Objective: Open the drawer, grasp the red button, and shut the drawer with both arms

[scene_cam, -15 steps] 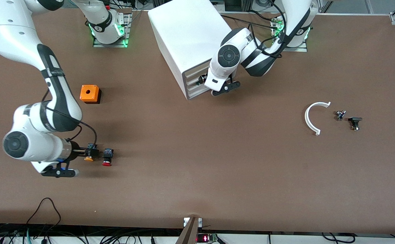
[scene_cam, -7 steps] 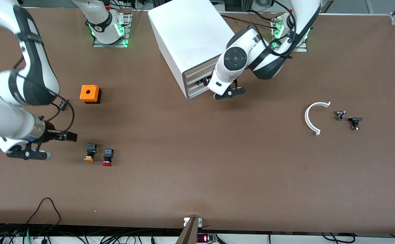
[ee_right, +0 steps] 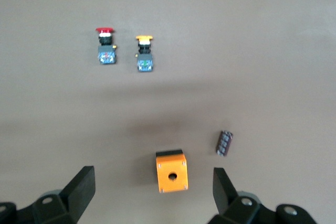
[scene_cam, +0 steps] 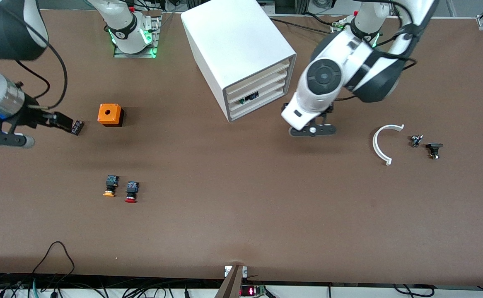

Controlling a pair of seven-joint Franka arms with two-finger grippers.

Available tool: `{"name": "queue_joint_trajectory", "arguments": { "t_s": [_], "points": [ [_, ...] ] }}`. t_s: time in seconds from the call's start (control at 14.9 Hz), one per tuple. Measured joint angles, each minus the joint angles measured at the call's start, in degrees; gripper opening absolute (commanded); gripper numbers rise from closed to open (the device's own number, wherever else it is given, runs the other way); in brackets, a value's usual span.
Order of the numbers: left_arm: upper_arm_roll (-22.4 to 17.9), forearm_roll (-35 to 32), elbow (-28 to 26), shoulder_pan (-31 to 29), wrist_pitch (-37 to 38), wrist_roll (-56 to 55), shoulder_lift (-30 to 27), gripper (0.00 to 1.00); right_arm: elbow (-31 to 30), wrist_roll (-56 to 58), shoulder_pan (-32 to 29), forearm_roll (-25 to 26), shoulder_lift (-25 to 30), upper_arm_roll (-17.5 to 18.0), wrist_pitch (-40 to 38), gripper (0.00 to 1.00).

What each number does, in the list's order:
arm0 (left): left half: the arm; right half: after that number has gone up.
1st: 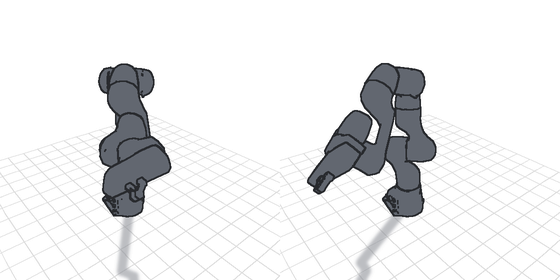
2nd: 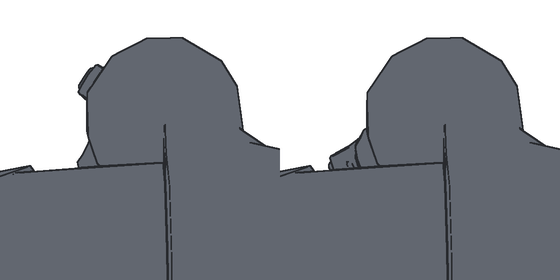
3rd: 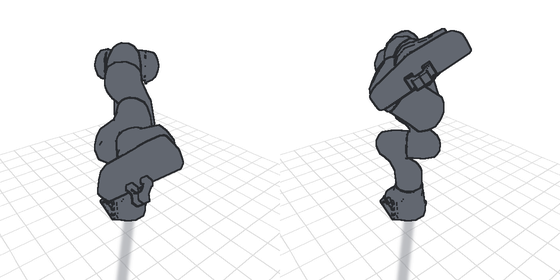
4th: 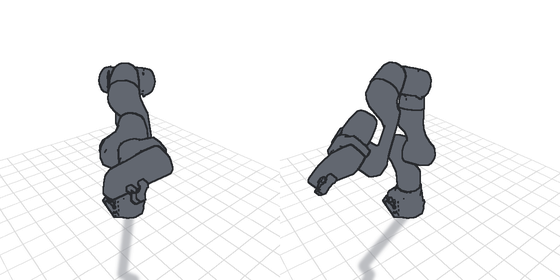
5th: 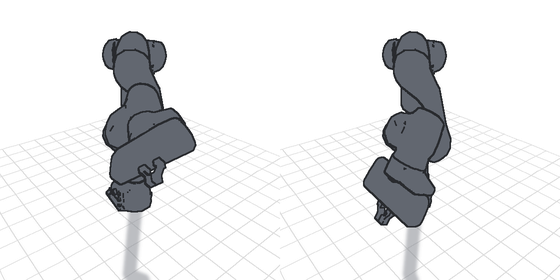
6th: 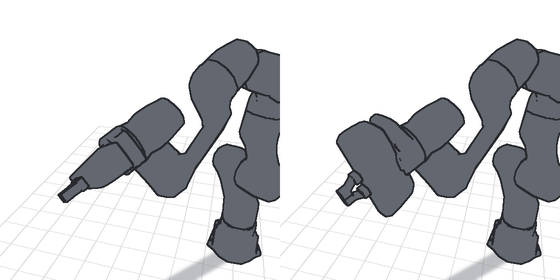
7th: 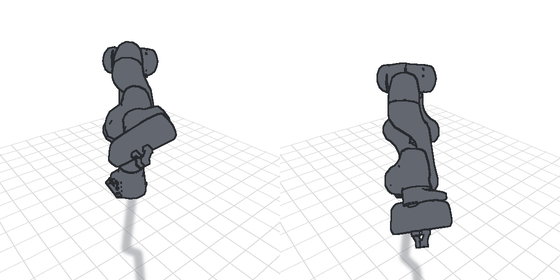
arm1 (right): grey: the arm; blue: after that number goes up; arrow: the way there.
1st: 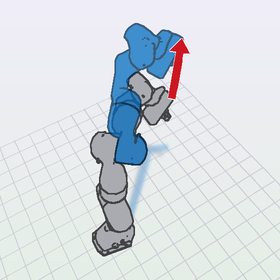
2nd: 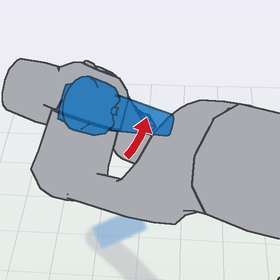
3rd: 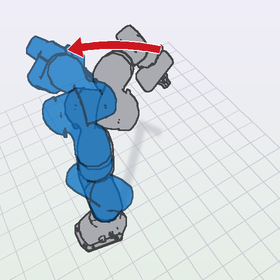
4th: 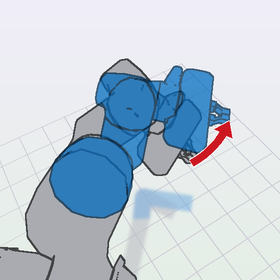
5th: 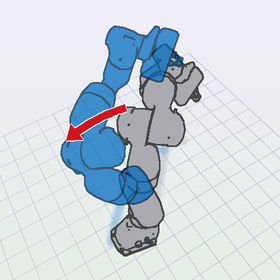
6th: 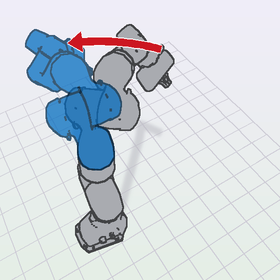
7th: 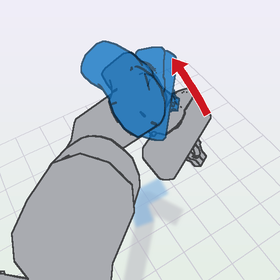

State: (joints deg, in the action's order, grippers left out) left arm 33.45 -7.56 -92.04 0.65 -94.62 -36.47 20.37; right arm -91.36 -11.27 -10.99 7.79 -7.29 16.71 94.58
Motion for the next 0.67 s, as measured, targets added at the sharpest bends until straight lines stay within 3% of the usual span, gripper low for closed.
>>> {"name": "queue_joint_trajectory", "arguments": {
  "t_s": [0.33,0.47,0.67],
  "points": [
    [-0.8,-0.15,2.75,-9.31,3.21,20.7,-5.28,0.99,0.14,0.0,-0.02,-2.62,2.47,0.03,-1.87,0.99],
    [-4.78,1.1,2.69,-10.0,3.55,28.48,-8.47,0.99,0.81,-0.51,-0.05,-3.69,2.48,-0.01,-1.87,0.99],
    [-14.94,6.71,0.64,-8.47,4.15,40.85,-13.92,0.99,1.85,-0.67,-0.13,-4.82,2.49,-0.32,-1.88,0.99]
  ]
}}
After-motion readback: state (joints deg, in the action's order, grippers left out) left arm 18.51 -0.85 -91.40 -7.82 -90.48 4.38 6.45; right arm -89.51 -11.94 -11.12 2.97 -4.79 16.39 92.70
